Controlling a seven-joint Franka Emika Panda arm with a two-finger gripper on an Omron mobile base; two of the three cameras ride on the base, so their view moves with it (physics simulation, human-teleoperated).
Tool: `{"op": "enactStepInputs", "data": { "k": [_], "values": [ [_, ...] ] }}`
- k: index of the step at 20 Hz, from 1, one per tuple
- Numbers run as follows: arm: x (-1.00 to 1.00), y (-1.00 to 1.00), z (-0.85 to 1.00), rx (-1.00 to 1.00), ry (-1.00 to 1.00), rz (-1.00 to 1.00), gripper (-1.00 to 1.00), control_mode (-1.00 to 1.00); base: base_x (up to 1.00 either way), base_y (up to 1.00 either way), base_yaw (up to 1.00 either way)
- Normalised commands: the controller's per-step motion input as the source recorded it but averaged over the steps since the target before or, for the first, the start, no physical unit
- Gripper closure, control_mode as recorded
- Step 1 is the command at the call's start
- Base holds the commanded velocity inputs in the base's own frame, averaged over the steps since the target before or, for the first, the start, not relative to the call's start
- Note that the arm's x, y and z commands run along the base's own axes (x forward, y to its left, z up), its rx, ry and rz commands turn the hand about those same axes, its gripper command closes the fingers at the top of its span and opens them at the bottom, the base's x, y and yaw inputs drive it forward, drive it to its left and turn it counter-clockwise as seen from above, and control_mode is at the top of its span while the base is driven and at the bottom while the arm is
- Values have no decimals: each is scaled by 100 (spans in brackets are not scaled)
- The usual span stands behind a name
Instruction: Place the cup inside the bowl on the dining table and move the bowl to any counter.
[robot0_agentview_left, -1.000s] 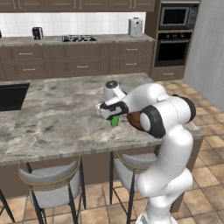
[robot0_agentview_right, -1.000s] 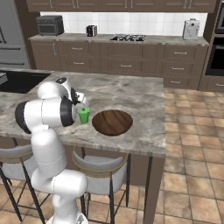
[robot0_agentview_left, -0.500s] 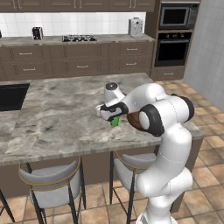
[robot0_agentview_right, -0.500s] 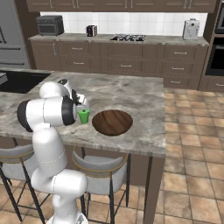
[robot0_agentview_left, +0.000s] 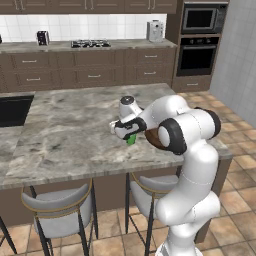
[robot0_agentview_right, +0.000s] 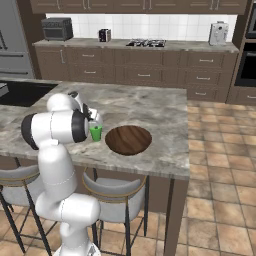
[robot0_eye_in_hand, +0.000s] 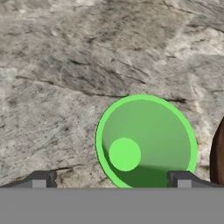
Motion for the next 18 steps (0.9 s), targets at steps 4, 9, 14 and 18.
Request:
{"op": "enactStepInputs", "data": {
  "k": [4,9,14,18],
  "values": [
    [6,0,-3,0,0,0,-100,-100,0,0,0],
    [11,0,0,0,0,0,-100,-100,0,0,0],
    [13,0,0,0,0,0,-100,-100,0,0,0],
    [6,0,-1,0,0,0,-100,-100,0,0,0]
  ]
}}
